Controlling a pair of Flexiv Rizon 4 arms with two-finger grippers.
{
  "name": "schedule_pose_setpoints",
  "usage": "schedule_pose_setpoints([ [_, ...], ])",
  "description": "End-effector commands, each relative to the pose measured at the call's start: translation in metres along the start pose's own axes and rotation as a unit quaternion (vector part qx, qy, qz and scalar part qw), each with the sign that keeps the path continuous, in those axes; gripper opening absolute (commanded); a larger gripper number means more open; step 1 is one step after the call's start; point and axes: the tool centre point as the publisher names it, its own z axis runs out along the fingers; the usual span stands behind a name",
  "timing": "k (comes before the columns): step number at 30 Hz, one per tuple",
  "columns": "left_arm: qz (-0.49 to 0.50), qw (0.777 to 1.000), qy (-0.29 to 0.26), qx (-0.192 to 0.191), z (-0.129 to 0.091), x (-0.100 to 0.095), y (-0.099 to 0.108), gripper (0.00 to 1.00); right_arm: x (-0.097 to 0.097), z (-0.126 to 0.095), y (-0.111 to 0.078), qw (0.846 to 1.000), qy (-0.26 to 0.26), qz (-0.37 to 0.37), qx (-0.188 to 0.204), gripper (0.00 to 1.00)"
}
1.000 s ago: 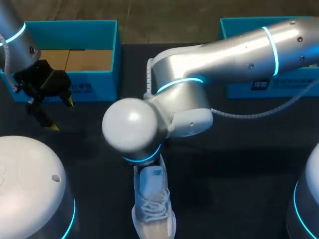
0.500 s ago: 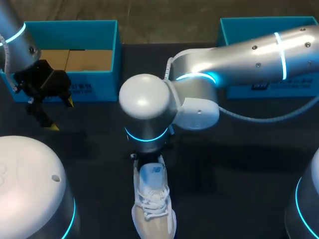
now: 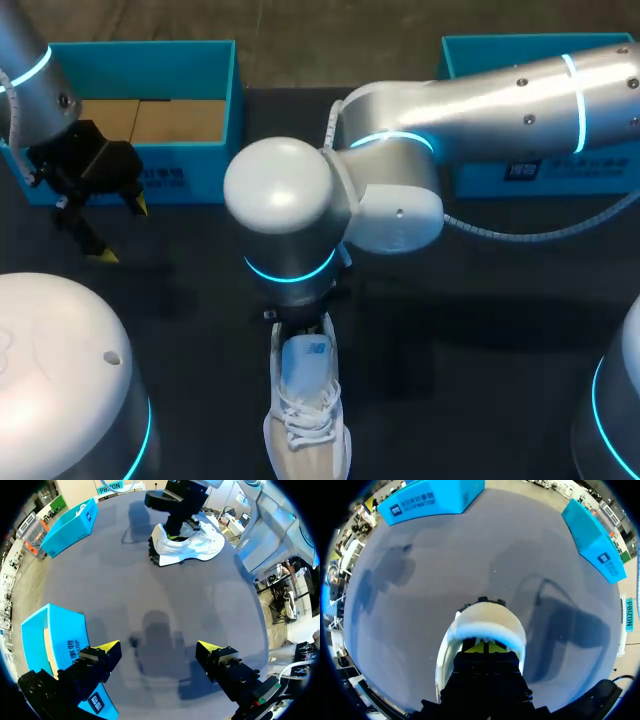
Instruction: Take the shoe out of the shoebox, open the shoe tongue, remove and reinsert the insole, then place the shoe into the shoebox
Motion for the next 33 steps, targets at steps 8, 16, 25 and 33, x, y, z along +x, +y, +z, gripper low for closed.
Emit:
schedule_pose_setpoints([
  [8, 0.000, 1.000, -0.001, -0.001, 0.000, 0.001, 0.000, 1.00, -0.005, -0.012, -0.011, 0.993, -0.005, 0.112, 0.049, 0.00],
  [16, 0.000, 1.000, -0.001, -0.001, 0.000, 0.001, 0.000, 1.00, -0.001, -0.021, -0.024, 0.988, -0.017, 0.128, 0.083, 0.30],
  [25, 0.000, 1.000, -0.001, -0.001, 0.000, 0.001, 0.000, 1.00, 0.006, -0.020, -0.035, 0.988, -0.009, 0.131, 0.084, 0.71],
  [33, 0.000, 1.000, -0.001, -0.001, 0.000, 0.001, 0.000, 1.00, 0.010, -0.020, -0.041, 0.988, -0.006, 0.129, 0.088, 0.74],
])
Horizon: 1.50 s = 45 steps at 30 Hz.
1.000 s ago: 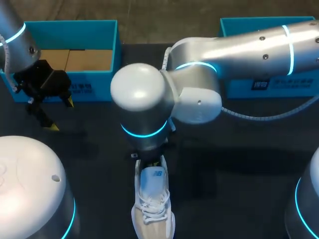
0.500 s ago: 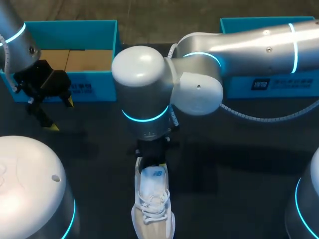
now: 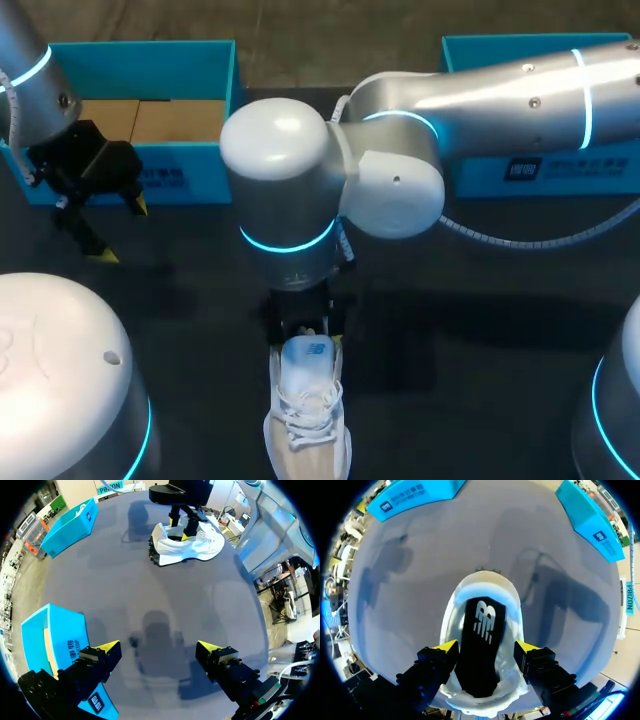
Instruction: Take the shoe out of the shoebox, open the shoe tongue, remove and reinsert the insole, then place the shoe into the shoebox
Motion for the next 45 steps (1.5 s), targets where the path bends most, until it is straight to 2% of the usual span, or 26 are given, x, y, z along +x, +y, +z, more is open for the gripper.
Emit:
schedule_pose_setpoints([
  [1, 0.000, 1.000, -0.001, -0.001, 0.000, 0.001, 0.000, 1.00, 0.006, 0.003, -0.009, 0.996, -0.005, 0.093, -0.004, 0.73],
  [4, 0.000, 1.000, -0.001, -0.001, 0.000, 0.001, 0.000, 1.00, 0.007, 0.001, -0.011, 0.996, -0.007, 0.092, -0.002, 0.73],
  [7, 0.000, 1.000, -0.001, -0.001, 0.000, 0.001, 0.000, 1.00, 0.007, 0.001, -0.013, 0.996, -0.009, 0.091, 0.003, 0.78],
  [9, 0.000, 1.000, -0.001, -0.001, 0.000, 0.001, 0.000, 1.00, 0.008, 0.000, -0.014, 0.996, -0.011, 0.090, 0.006, 0.97],
  [10, 0.000, 1.000, -0.001, -0.001, 0.000, 0.001, 0.000, 1.00, 0.008, -0.001, -0.015, 0.996, -0.013, 0.091, 0.005, 1.00],
  [20, 0.000, 1.000, -0.001, -0.001, 0.000, 0.001, 0.000, 1.00, 0.010, -0.005, -0.025, 0.996, -0.011, 0.092, 0.009, 1.00],
  [28, 0.000, 1.000, -0.001, -0.001, 0.000, 0.001, 0.000, 1.00, 0.012, 0.001, -0.036, 0.995, -0.003, 0.098, 0.025, 1.00],
  [45, 0.000, 1.000, -0.001, -0.001, 0.000, 0.001, 0.000, 1.00, 0.023, -0.018, -0.051, 0.994, -0.006, 0.107, 0.028, 1.00],
])
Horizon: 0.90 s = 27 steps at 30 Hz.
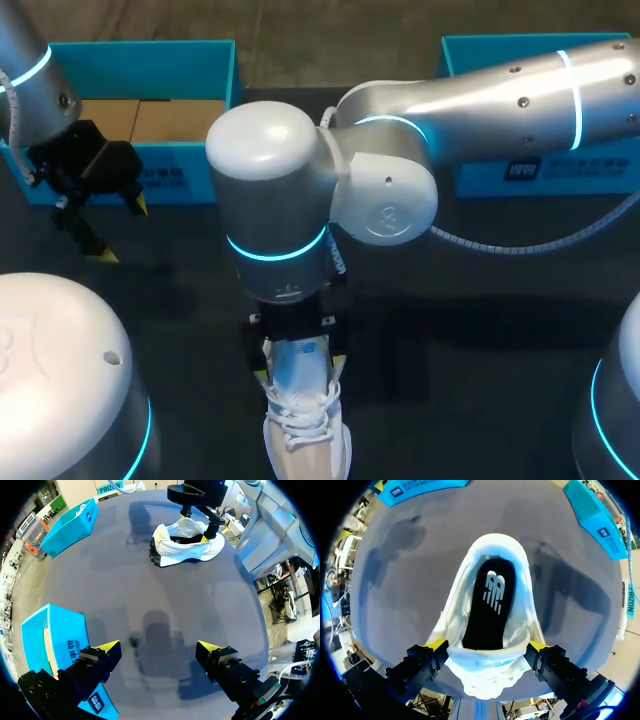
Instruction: Take the shoe out of the shoebox, open the shoe tongue, remove and reinsert the insole, then place the shoe into the shoebox
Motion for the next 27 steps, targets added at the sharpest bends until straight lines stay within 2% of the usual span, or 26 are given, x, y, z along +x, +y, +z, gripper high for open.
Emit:
schedule_pose_setpoints([
  [1, 0.000, 1.000, -0.001, -0.001, 0.000, 0.001, 0.000, 1.00, 0.008, -0.004, -0.011, 0.991, -0.007, 0.132, -0.010, 1.00],
  [6, 0.000, 1.000, -0.001, -0.001, 0.000, 0.001, 0.000, 1.00, 0.007, -0.004, -0.015, 0.990, -0.002, 0.140, -0.009, 1.00],
  [13, 0.000, 1.000, -0.001, -0.001, 0.000, 0.001, 0.000, 1.00, 0.010, -0.018, -0.020, 0.988, -0.013, 0.149, -0.026, 1.00],
  [26, 0.000, 1.000, -0.001, -0.001, 0.000, 0.001, 0.000, 1.00, 0.014, -0.034, -0.045, 0.985, 0.003, 0.159, -0.060, 1.00],
  [27, 0.000, 1.000, -0.001, -0.001, 0.000, 0.001, 0.000, 1.00, 0.014, -0.035, -0.047, 0.985, 0.003, 0.162, -0.063, 0.98],
])
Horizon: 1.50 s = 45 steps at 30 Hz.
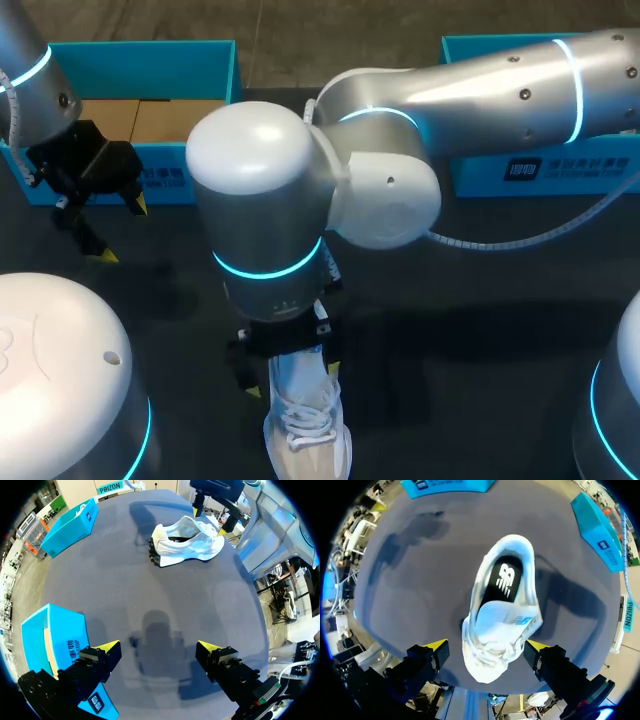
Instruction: Take the shoe out of the shoebox, open the shoe tongue, remove and reinsert the insole, then place the shoe into the shoebox
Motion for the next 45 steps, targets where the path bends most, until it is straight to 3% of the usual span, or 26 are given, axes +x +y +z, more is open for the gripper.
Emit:
schedule_pose_setpoints([
  [1, 0.000, 1.000, -0.001, -0.001, 0.000, 0.001, 0.000, 1.00, 0.006, -0.004, -0.013, 0.974, -0.003, 0.222, -0.040, 0.83],
  [5, 0.000, 1.000, -0.001, -0.001, 0.000, 0.001, 0.000, 1.00, 0.007, -0.007, -0.021, 0.973, 0.011, 0.225, -0.051, 0.48],
  [6, 0.000, 1.000, -0.001, -0.001, 0.000, 0.001, 0.000, 1.00, 0.007, -0.008, -0.024, 0.973, 0.019, 0.224, -0.057, 0.46],
  [15, 0.000, 1.000, -0.001, -0.001, 0.000, 0.001, 0.000, 1.00, 0.005, -0.004, -0.032, 0.967, 0.020, 0.247, -0.059, 0.43],
  [21, 0.000, 1.000, -0.001, -0.001, 0.000, 0.001, 0.000, 1.00, 0.002, 0.004, -0.022, 0.966, 0.014, 0.250, -0.063, 0.30],
  [28, 0.000, 1.000, -0.001, -0.001, 0.000, 0.001, 0.000, 1.00, -0.005, 0.017, -0.004, 0.965, 0.012, 0.253, -0.060, 0.30],
  [32, 0.000, 1.000, -0.001, -0.001, 0.000, 0.001, 0.000, 1.00, -0.010, 0.027, 0.006, 0.964, 0.007, 0.258, -0.058, 0.19],
  [45, 0.000, 1.000, -0.001, -0.001, 0.000, 0.001, 0.000, 1.00, -0.010, 0.047, 0.022, 0.960, -0.004, 0.275, -0.046, 0.17],
])
